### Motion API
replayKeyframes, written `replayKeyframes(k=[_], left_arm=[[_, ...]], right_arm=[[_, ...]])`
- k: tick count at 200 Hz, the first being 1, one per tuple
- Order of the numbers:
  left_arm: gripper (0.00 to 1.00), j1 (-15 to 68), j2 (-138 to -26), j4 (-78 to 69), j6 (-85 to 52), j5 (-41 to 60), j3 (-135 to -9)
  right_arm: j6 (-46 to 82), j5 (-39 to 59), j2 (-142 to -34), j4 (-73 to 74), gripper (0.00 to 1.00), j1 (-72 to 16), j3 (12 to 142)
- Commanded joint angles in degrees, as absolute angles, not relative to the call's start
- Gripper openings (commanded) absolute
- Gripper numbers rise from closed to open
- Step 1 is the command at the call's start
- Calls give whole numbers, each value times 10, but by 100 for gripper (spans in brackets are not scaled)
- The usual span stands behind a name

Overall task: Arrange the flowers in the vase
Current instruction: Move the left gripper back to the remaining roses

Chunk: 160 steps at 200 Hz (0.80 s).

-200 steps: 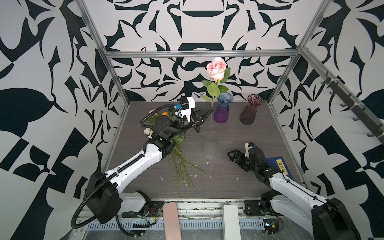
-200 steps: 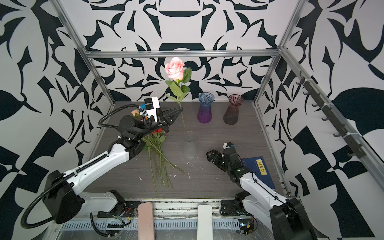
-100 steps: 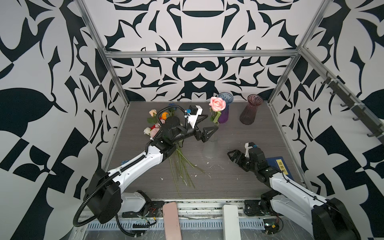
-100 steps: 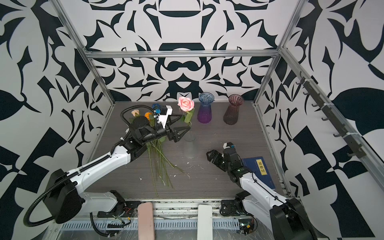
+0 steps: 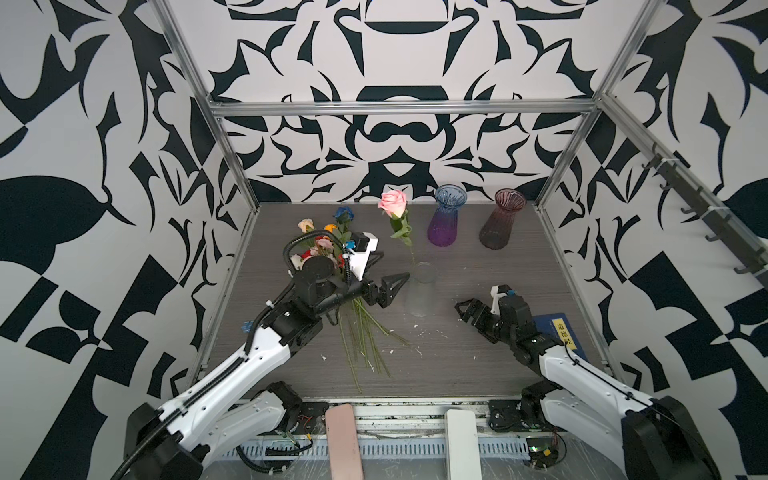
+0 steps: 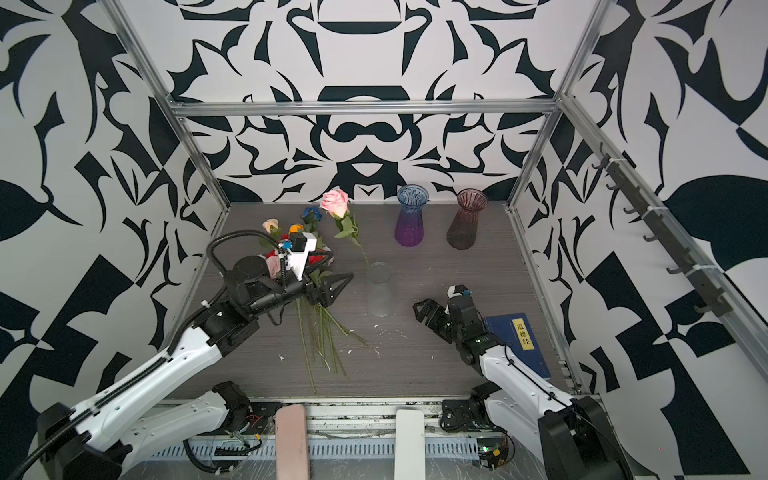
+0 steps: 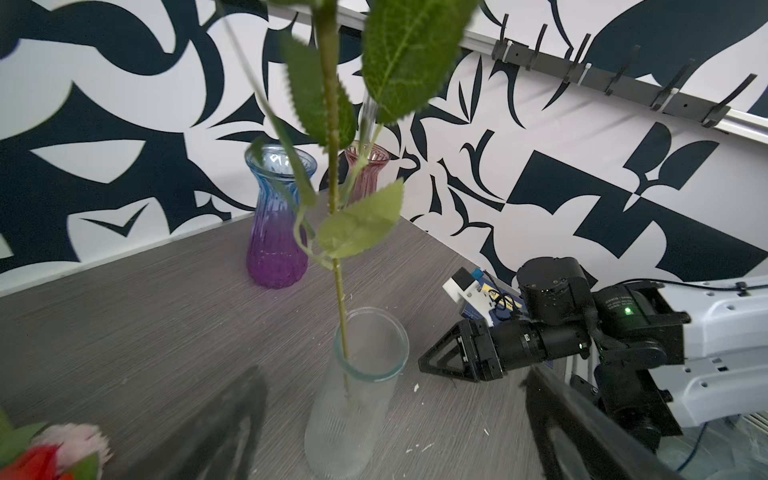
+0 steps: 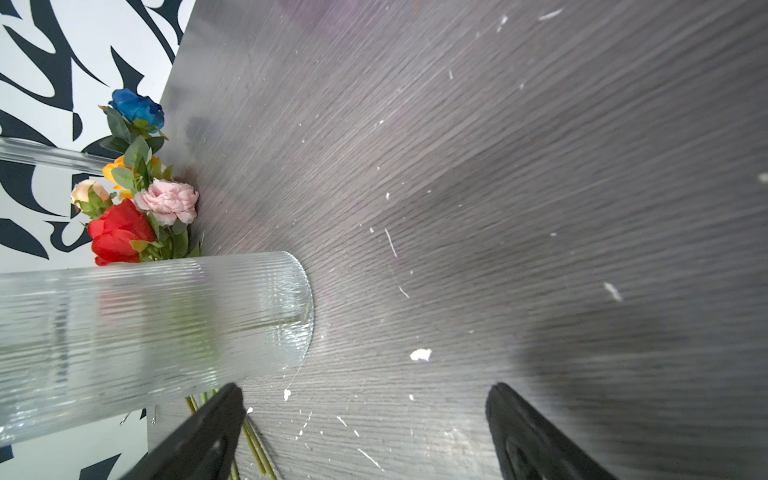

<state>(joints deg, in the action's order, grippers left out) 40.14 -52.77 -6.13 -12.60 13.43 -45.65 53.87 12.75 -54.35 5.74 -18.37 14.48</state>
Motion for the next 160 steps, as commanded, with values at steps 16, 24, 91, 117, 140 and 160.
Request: replayKeyframes(k=[16, 24, 91, 117, 140, 160], left_arm=[[99, 403, -432, 83, -184, 54, -434], [99, 403, -410, 107, -210, 34, -424], [99, 400, -377, 347, -345, -207, -442], [99, 396, -444, 330, -329, -182, -444], [97, 362, -518, 284, -300, -127, -453], [79, 285, -579, 257, -289, -25, -460]], right_arm=[[545, 153, -522, 74, 95, -171, 129], [546, 158, -522, 74, 95, -166, 128], [544, 201, -595, 106, 95, -142, 143], [544, 211, -625, 119, 95, -139, 148], [539, 218, -645, 119, 95, -138, 159], [530, 213, -655, 110, 95, -138, 171]])
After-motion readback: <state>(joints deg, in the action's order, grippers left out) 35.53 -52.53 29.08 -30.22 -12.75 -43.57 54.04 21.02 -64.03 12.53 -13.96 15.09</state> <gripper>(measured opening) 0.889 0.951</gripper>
